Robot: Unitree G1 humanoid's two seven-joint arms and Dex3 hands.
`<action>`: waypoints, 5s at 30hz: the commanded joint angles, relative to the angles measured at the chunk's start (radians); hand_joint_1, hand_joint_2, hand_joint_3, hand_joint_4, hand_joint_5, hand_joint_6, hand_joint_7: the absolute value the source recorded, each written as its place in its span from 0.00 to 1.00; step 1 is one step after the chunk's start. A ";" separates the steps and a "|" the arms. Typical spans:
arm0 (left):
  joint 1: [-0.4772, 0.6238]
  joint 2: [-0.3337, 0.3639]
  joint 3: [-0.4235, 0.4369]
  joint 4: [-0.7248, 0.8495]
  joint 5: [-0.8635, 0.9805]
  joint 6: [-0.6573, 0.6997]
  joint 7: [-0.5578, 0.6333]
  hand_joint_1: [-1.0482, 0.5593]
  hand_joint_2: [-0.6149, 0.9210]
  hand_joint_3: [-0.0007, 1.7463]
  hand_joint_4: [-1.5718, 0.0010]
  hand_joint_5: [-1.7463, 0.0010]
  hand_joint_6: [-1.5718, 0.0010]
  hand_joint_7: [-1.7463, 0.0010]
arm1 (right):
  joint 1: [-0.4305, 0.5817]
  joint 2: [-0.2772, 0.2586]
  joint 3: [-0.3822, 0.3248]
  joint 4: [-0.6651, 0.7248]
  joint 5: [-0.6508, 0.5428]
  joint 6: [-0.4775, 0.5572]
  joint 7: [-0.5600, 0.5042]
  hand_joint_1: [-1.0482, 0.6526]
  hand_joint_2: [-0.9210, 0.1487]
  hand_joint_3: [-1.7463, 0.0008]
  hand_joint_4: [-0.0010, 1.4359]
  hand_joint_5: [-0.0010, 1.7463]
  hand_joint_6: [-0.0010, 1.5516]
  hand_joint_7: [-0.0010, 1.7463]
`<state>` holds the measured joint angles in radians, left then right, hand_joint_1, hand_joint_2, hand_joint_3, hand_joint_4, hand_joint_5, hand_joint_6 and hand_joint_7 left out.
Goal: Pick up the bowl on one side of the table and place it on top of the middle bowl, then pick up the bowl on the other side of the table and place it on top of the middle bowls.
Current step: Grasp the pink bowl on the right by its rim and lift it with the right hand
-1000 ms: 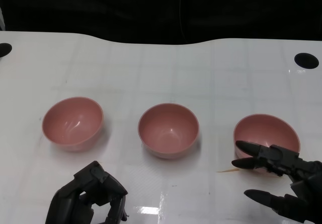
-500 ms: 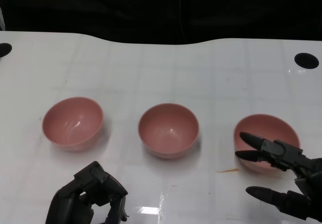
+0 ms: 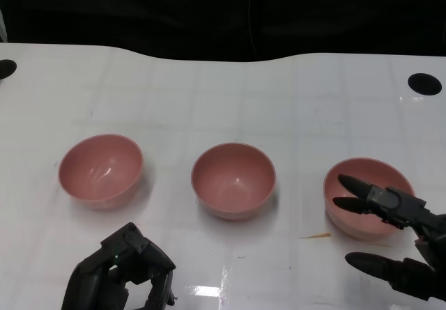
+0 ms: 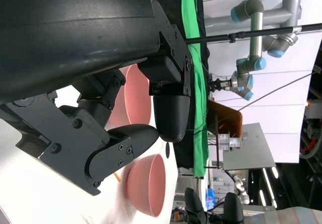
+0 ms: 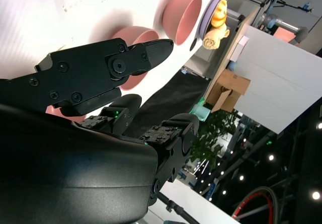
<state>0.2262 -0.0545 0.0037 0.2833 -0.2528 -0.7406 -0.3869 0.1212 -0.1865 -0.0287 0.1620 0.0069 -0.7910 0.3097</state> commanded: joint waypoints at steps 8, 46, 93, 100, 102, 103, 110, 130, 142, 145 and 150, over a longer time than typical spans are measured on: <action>0.010 0.008 0.005 -0.008 -0.007 0.001 0.000 0.55 0.74 0.65 0.46 0.01 0.45 0.16 | -0.001 -0.025 -0.029 -0.029 -0.081 0.001 -0.073 0.32 0.01 1.00 0.42 0.13 0.27 0.00; 0.015 -0.003 0.001 -0.011 -0.007 -0.011 -0.002 0.55 0.76 0.63 0.45 0.01 0.46 0.16 | 0.011 -0.110 -0.016 -0.164 -0.506 0.188 -0.311 0.25 0.00 0.99 0.26 0.05 0.22 0.00; 0.028 -0.009 -0.006 -0.022 -0.014 -0.019 -0.004 0.54 0.79 0.58 0.45 0.02 0.46 0.16 | -0.123 -0.268 0.237 -0.076 -0.969 0.512 -0.563 0.23 0.00 0.93 0.22 0.07 0.17 0.01; 0.034 -0.008 -0.009 -0.032 -0.023 -0.005 -0.007 0.54 0.79 0.58 0.45 0.02 0.46 0.17 | -0.144 -0.276 0.269 -0.042 -0.984 0.545 -0.580 0.23 0.00 0.93 0.21 0.08 0.17 0.01; 0.035 -0.007 -0.011 -0.034 -0.028 -0.002 -0.011 0.54 0.80 0.56 0.45 0.03 0.46 0.17 | -0.150 -0.277 0.279 -0.030 -0.991 0.557 -0.587 0.23 0.00 0.92 0.21 0.08 0.17 0.01; 0.035 -0.006 -0.011 -0.036 -0.028 -0.002 -0.010 0.54 0.80 0.55 0.45 0.03 0.46 0.17 | -0.154 -0.277 0.283 -0.024 -0.993 0.562 -0.587 0.23 0.00 0.92 0.21 0.08 0.17 0.01; 0.030 -0.005 -0.012 -0.027 -0.036 -0.016 -0.017 0.54 0.83 0.51 0.45 0.03 0.46 0.17 | -0.188 -0.277 0.317 0.034 -1.005 0.589 -0.614 0.24 0.00 0.91 0.21 0.09 0.17 0.01; 0.036 -0.010 -0.017 -0.037 -0.033 -0.007 -0.011 0.54 0.78 0.58 0.45 0.02 0.46 0.17 | -0.269 -0.265 0.403 0.175 -0.990 0.649 -0.628 0.25 0.00 0.89 0.21 0.15 0.20 0.02; 0.042 -0.014 -0.019 -0.050 -0.029 -0.001 -0.006 0.53 0.79 0.57 0.46 0.02 0.46 0.17 | -0.319 -0.251 0.467 0.271 -0.992 0.682 -0.638 0.25 0.00 0.89 0.22 0.19 0.27 0.04; 0.041 -0.014 -0.018 -0.049 -0.025 -0.004 -0.004 0.53 0.79 0.58 0.46 0.02 0.46 0.16 | -0.330 -0.250 0.481 0.296 -0.989 0.681 -0.641 0.26 0.00 0.88 0.26 0.21 0.30 0.05; 0.040 -0.013 -0.015 -0.047 -0.020 -0.005 -0.001 0.53 0.79 0.57 0.46 0.02 0.47 0.15 | -0.341 -0.251 0.499 0.328 -0.980 0.672 -0.665 0.30 0.00 0.86 0.35 0.31 0.42 0.07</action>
<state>0.2603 -0.0748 -0.0170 0.2413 -0.2796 -0.7441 -0.3962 -0.2269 -0.4357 0.4635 0.4636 -0.9819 -0.1158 -0.3566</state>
